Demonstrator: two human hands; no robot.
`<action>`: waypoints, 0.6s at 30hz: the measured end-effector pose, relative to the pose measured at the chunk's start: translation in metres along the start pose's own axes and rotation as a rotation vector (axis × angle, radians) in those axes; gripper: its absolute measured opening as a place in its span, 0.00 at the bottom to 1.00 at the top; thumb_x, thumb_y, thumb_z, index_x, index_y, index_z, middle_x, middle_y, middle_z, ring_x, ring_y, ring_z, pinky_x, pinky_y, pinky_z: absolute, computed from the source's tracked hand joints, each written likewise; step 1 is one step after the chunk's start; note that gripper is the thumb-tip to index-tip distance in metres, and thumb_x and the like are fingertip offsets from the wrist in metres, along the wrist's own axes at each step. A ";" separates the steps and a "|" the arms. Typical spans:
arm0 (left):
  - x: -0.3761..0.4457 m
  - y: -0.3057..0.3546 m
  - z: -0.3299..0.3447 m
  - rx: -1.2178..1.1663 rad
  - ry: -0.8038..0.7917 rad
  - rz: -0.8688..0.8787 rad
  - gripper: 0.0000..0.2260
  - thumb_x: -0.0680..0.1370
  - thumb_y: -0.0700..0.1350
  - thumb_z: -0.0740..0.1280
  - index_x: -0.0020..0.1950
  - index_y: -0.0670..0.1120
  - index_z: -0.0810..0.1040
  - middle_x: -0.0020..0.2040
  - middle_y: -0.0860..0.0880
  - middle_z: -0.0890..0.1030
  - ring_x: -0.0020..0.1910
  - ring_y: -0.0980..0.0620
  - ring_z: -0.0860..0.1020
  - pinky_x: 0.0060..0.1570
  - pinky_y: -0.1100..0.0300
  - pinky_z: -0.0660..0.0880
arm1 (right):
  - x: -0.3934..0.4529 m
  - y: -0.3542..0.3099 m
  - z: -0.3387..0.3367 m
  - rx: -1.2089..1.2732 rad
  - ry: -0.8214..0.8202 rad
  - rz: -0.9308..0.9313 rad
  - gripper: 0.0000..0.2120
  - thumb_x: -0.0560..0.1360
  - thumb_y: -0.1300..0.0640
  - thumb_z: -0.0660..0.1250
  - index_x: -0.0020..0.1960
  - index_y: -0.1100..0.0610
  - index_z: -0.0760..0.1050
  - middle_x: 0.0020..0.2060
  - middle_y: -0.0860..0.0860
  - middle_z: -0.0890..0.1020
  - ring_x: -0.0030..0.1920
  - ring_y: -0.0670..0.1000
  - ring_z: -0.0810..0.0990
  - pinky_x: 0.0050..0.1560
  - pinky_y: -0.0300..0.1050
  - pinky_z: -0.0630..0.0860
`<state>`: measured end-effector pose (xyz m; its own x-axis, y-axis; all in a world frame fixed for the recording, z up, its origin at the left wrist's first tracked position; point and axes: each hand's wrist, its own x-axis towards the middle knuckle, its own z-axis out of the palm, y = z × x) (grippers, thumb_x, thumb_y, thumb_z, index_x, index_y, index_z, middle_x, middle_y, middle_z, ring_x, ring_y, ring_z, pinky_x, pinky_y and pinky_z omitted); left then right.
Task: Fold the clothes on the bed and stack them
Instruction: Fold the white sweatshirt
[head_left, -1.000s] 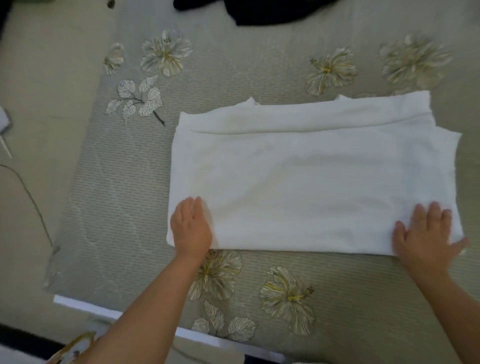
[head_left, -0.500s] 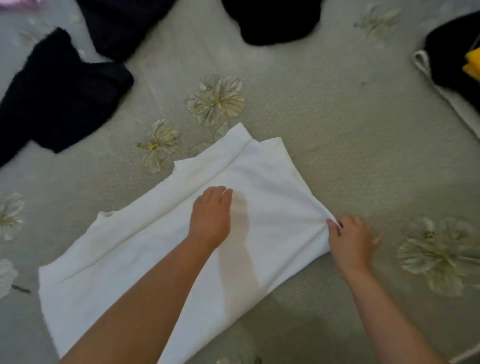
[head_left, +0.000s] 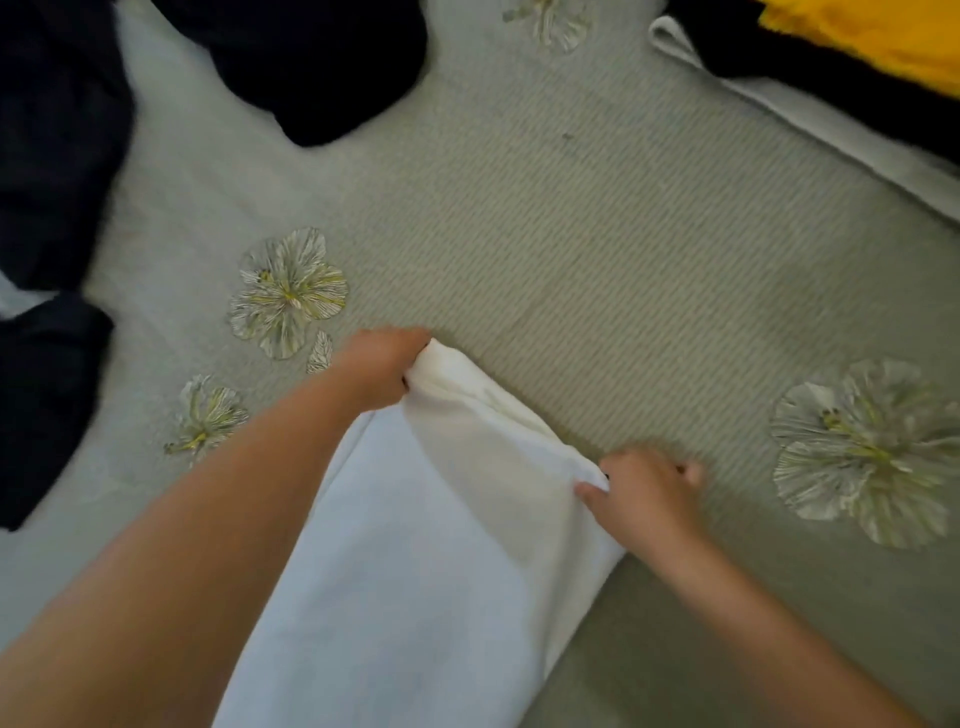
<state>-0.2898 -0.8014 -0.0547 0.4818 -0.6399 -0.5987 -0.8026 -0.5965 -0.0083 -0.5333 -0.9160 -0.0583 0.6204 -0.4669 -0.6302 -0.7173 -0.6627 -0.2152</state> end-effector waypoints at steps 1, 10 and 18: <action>-0.004 -0.001 -0.001 -0.025 0.025 0.011 0.15 0.72 0.35 0.62 0.59 0.41 0.73 0.57 0.42 0.77 0.57 0.43 0.73 0.53 0.54 0.69 | 0.000 0.000 -0.002 -0.004 -0.003 -0.004 0.12 0.77 0.44 0.57 0.46 0.51 0.74 0.50 0.49 0.76 0.54 0.50 0.73 0.56 0.48 0.59; -0.055 -0.012 -0.071 -0.244 0.578 0.037 0.07 0.67 0.25 0.61 0.39 0.32 0.76 0.41 0.34 0.76 0.44 0.38 0.73 0.37 0.53 0.63 | 0.017 -0.008 -0.100 0.034 0.602 -0.101 0.08 0.74 0.54 0.65 0.37 0.55 0.77 0.38 0.53 0.81 0.47 0.56 0.76 0.48 0.48 0.52; -0.172 -0.027 -0.049 -0.220 0.869 0.124 0.12 0.57 0.26 0.60 0.34 0.33 0.78 0.32 0.36 0.77 0.31 0.38 0.77 0.33 0.52 0.72 | -0.074 -0.041 -0.115 -0.044 1.071 -0.587 0.02 0.64 0.64 0.66 0.34 0.59 0.77 0.30 0.53 0.79 0.34 0.56 0.79 0.49 0.48 0.58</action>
<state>-0.3338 -0.6985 0.0877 0.5635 -0.7929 0.2320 -0.8243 -0.5207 0.2225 -0.5137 -0.9221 0.0834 0.8088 -0.3226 0.4917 -0.2420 -0.9446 -0.2217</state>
